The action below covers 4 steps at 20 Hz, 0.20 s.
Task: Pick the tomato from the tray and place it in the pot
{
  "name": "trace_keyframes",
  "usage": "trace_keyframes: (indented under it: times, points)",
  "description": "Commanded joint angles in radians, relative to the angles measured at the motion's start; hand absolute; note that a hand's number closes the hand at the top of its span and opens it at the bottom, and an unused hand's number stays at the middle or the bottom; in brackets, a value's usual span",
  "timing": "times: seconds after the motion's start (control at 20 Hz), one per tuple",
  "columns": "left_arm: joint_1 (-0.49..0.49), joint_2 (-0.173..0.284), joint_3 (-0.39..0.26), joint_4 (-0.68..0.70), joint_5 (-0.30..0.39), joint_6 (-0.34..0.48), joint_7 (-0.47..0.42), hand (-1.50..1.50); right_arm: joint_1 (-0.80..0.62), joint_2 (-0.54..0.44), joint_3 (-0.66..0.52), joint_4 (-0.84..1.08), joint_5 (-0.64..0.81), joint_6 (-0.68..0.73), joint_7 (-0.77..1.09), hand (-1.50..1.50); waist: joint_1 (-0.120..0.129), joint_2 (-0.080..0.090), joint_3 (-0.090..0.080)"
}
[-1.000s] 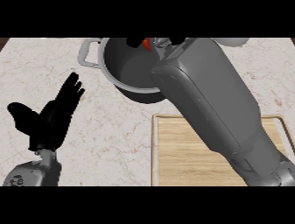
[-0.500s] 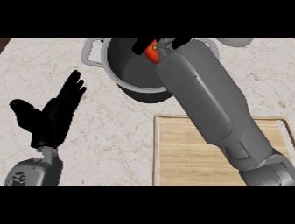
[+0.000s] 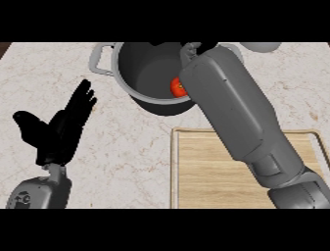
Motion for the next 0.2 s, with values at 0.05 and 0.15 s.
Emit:
trace_keyframes:
  times: [0.05,0.15]
  points:
    - [0.014,0.020,0.022,0.004,0.012,-0.018,-0.019,0.00,-0.006,-0.024,-0.063,-0.002,0.044,-0.227,-0.036,-1.50,-0.018,-0.003,0.000]
    - [0.020,0.025,0.036,-0.026,0.017,-0.002,0.022,0.00,0.031,-0.029,-0.058,-0.065,0.057,-0.217,-0.021,-1.50,-0.033,-0.011,0.000]
